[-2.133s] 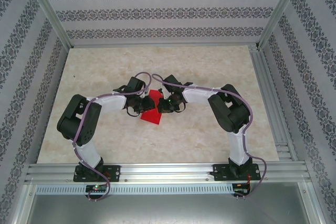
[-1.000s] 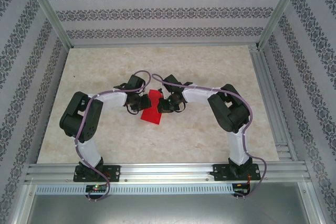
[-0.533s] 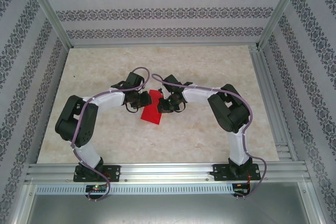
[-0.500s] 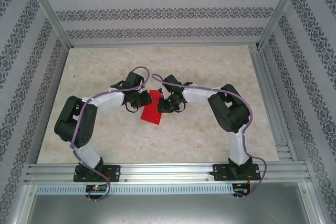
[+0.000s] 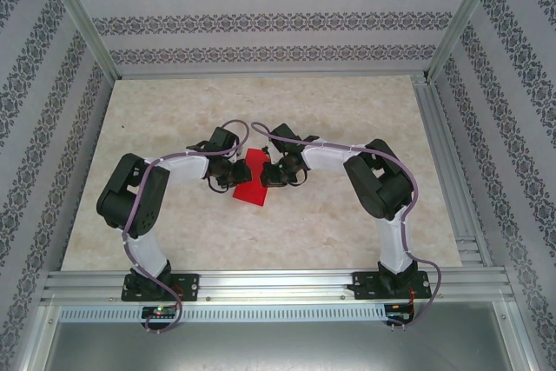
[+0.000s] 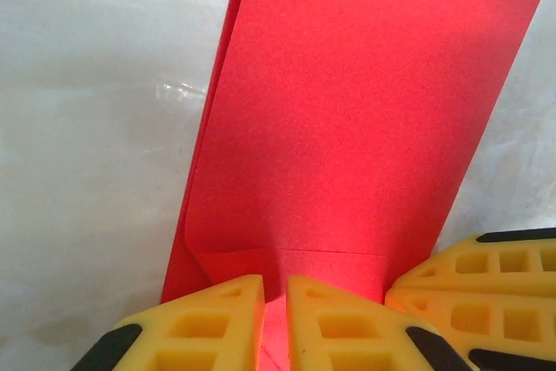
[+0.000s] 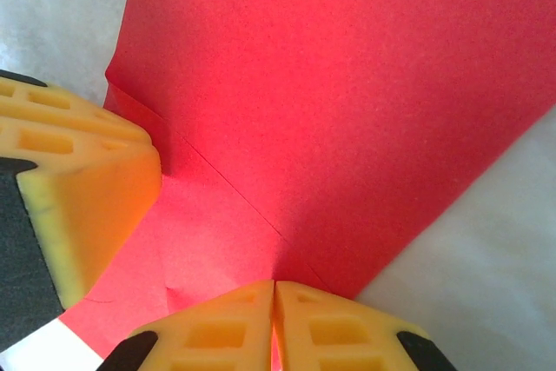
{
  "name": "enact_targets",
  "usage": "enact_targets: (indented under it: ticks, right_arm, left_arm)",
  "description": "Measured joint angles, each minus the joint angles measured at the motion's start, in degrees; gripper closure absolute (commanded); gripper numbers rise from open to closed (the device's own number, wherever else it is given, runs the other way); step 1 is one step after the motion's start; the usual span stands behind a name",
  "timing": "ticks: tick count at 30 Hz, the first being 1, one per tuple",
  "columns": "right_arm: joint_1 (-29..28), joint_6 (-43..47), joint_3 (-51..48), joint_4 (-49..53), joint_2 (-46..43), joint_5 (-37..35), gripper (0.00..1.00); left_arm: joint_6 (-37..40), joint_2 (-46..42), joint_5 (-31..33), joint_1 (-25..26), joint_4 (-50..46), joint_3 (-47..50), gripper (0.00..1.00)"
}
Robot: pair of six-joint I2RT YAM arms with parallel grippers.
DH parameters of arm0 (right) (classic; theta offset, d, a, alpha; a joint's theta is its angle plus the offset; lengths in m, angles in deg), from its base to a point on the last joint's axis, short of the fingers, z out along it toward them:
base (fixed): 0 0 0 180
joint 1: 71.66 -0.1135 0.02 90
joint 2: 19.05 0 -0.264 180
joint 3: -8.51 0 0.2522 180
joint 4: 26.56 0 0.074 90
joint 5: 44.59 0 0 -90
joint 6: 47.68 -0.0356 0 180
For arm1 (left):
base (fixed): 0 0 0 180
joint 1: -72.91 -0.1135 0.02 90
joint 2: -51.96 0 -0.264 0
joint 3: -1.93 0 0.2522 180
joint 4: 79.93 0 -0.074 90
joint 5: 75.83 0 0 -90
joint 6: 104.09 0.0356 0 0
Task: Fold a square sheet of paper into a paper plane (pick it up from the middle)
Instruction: Fold the triangle a second time at the center of the table.
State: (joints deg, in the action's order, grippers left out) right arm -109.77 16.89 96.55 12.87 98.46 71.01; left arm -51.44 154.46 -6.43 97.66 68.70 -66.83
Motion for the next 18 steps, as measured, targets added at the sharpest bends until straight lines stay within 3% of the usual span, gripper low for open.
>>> enact_targets:
  ticks: [5, 11, 18]
  right_arm:
    - [0.02, -0.44, 0.02, 0.04, -0.59, 0.13, 0.87]
    - [0.70, -1.88, -0.70, 0.92, -5.31, 0.63, 0.77]
    - [-1.66, -4.26, -2.56, 0.00, -10.64, 0.81, 0.83]
  left_arm:
    - [-0.52, 0.15, 0.46, 0.02, 0.00, 0.00, 0.85]
    - [-0.70, 0.17, 0.81, 0.02, 0.00, 0.11, 0.87]
    - [-0.72, 0.17, 1.55, 0.13, -0.09, 0.11, 0.87]
